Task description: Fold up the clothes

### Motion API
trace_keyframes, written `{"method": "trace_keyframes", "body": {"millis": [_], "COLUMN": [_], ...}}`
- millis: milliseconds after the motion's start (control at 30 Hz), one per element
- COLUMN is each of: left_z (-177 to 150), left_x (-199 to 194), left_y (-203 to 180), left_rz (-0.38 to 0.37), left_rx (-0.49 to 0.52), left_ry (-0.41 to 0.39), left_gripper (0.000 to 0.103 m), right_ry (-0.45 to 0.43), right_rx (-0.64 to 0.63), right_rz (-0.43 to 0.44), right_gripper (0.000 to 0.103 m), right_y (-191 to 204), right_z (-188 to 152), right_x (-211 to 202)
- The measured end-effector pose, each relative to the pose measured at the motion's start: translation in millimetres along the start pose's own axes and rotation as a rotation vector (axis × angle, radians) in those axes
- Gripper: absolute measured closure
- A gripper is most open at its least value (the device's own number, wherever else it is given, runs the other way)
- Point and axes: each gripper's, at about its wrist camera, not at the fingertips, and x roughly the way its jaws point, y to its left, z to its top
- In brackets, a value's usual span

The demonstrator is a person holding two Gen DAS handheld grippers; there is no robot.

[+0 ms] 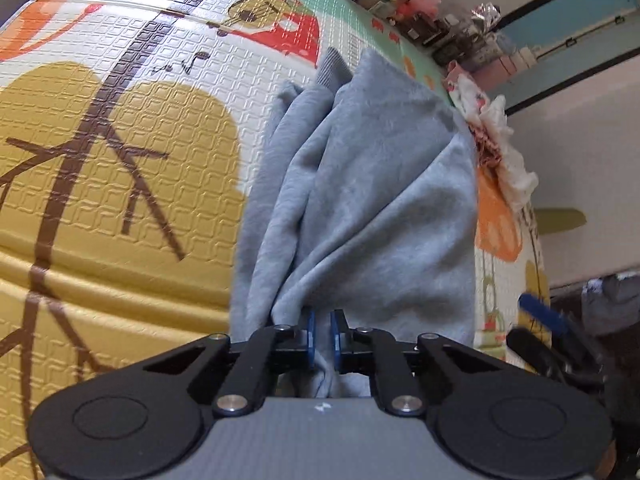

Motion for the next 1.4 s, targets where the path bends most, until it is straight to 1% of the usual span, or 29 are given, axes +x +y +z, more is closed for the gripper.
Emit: {"method": "trace_keyframes", "body": {"millis": [67, 100, 133, 167, 200, 233, 267, 300, 333, 367, 400, 433, 500, 600, 700, 733, 800, 867, 900, 933, 967, 1000, 1033, 1100, 1200, 1300, 1333, 1367, 1400], "left_z": [-5, -6, -7, -8, -9, -9, -10, -10, -10, -10, -11, -10, -8, -4, 0, 1, 4, 3, 2, 1, 1, 3, 5, 7, 5, 5, 6, 8, 10], "left_x": [-4, -5, -7, -10, -13, -16, -19, -23, -27, -32, -36, -42, -54, -66, -59, -52, -26, 2, 13, 19, 20, 18, 16, 12, 7, -1, -5, -12, -21], "left_y": [1, 1, 2, 4, 6, 9, 12, 14, 16, 18, 20, 20, 13, -10, -41, -51, -66, -65, -62, -56, -49, -41, -32, -15, -5, 3, 4, 2, -2], "left_rz": [0.022, 0.037, 0.049, 0.058, 0.071, 0.105, 0.157, 0.190, 0.205, 0.220, 0.234, 0.232, 0.183, 0.065, -0.046, -0.058, -0.029, 0.021, 0.049, 0.077, 0.091, 0.083, 0.068, 0.045, 0.046, 0.047, 0.051, 0.073, 0.113], "left_rx": [0.029, 0.040, 0.043, 0.042, 0.038, 0.034, 0.032, 0.030, 0.027, 0.024, 0.022, 0.019, 0.021, 0.060, 0.124, 0.143, 0.172, 0.172, 0.170, 0.161, 0.141, 0.113, 0.082, 0.037, 0.029, -0.008, -0.033, -0.038, -0.026], "left_ry": [0.007, 0.009, 0.009, 0.007, 0.003, -0.004, -0.011, -0.020, -0.031, -0.041, -0.052, -0.071, -0.129, -0.201, -0.214, -0.203, -0.145, -0.073, -0.047, -0.043, -0.047, -0.042, -0.032, -0.025, -0.034, -0.038, -0.039, -0.054, -0.081], "left_gripper": [0.093, 0.094, 0.094, 0.094, 0.094, 0.093, 0.067, 0.037, 0.038, 0.051, 0.056, 0.055, 0.055, 0.055, 0.053, 0.053, 0.055, 0.055, 0.066, 0.075, 0.091, 0.098, 0.100, 0.099, 0.099, 0.100, 0.100, 0.100, 0.097], "right_ry": [0.020, 0.029, 0.037, 0.045, 0.059, 0.076, 0.098, 0.117, 0.131, 0.142, 0.147, 0.152, 0.158, 0.171, 0.197, 0.206, 0.225, 0.243, 0.252, 0.261, 0.271, 0.282, 0.288, 0.293, 0.291, 0.300, 0.303, 0.306, 0.307], "right_rx": [-0.027, -0.020, -0.007, 0.005, 0.012, 0.019, 0.026, 0.032, 0.036, 0.039, 0.039, 0.040, 0.051, 0.075, 0.097, 0.099, 0.101, 0.106, 0.107, 0.108, 0.111, 0.117, 0.122, 0.137, 0.166, 0.193, 0.192, 0.181, 0.165], "right_rz": [-0.001, 0.019, 0.043, 0.044, 0.031, 0.026, 0.042, 0.062, 0.076, 0.087, 0.088, 0.089, 0.098, 0.105, 0.114, 0.114, 0.117, 0.117, 0.114, 0.110, 0.107, 0.106, 0.103, 0.109, 0.120, 0.125, 0.121, 0.109, 0.092], "right_gripper": [0.012, 0.013, 0.017, 0.026, 0.038, 0.046, 0.063, 0.075, 0.078, 0.083, 0.089, 0.091, 0.093, 0.094, 0.094, 0.094, 0.094, 0.094, 0.094, 0.094, 0.094, 0.098, 0.098, 0.102, 0.103, 0.103, 0.103, 0.103, 0.103], "right_y": [2, 2, 3, 5, 5, 5, 4, 5, 4, 4, 4, 4, 3, 1, 1, 2, 3, 2, 1, 0, -1, -4, -7, -14, -23, -31, -33, -34, -35], "right_z": [5, 5, 5, 4, 5, 6, 7, 7, 7, 7, 7, 6, 6, 5, 3, 0, -5, -11, -14, -17, -20, -24, -28, -36, -42, -44, -44, -42, -40], "right_x": [6, 8, 7, 7, 7, 8, 12, 18, 23, 28, 29, 31, 36, 42, 47, 48, 50, 52, 52, 52, 53, 54, 54, 53, 50, 43, 40, 36, 32]}}
